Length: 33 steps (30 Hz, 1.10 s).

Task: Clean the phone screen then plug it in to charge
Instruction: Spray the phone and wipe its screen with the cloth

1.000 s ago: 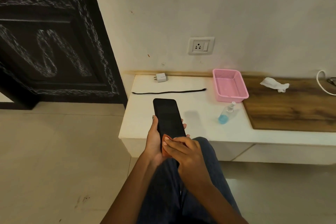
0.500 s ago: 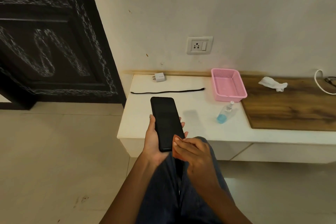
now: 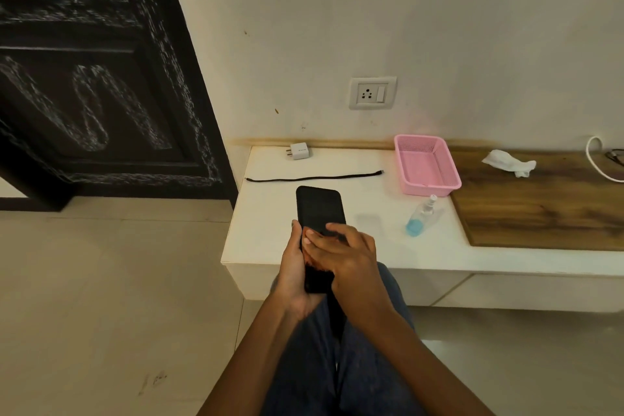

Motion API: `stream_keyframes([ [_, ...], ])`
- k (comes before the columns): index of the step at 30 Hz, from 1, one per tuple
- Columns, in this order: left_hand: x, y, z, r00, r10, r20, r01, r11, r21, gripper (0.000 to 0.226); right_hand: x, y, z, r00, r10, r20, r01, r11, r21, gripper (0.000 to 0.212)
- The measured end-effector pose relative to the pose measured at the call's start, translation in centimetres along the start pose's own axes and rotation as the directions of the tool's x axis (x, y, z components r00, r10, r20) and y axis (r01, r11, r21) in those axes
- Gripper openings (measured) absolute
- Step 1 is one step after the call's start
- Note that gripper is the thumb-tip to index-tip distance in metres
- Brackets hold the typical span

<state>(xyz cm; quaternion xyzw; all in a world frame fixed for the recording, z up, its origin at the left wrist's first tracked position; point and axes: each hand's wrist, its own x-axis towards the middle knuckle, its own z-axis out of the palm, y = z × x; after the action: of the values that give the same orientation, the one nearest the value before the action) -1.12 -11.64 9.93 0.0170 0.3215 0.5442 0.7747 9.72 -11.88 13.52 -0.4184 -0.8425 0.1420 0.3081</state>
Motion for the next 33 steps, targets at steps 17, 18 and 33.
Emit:
stream_keyframes([
  [17,-0.2,-0.5,0.3,0.998,-0.036,0.046,0.028,0.988,0.150,0.061,6.1,2.7,0.3,0.994,0.087,0.060,-0.074,0.979,-0.192,0.057],
  [18,-0.2,-0.5,0.2,0.999,-0.031,0.041,0.024,0.988,0.153,0.061,5.7,2.5,0.4,0.995,0.089,0.050,-0.078,0.979,-0.188,0.060],
  [33,0.9,-0.1,-1.7,0.999,-0.030,0.019,0.027,0.993,0.116,0.082,-5.1,0.6,0.6,0.996,-0.043,0.083,0.055,0.988,-0.146,0.064],
])
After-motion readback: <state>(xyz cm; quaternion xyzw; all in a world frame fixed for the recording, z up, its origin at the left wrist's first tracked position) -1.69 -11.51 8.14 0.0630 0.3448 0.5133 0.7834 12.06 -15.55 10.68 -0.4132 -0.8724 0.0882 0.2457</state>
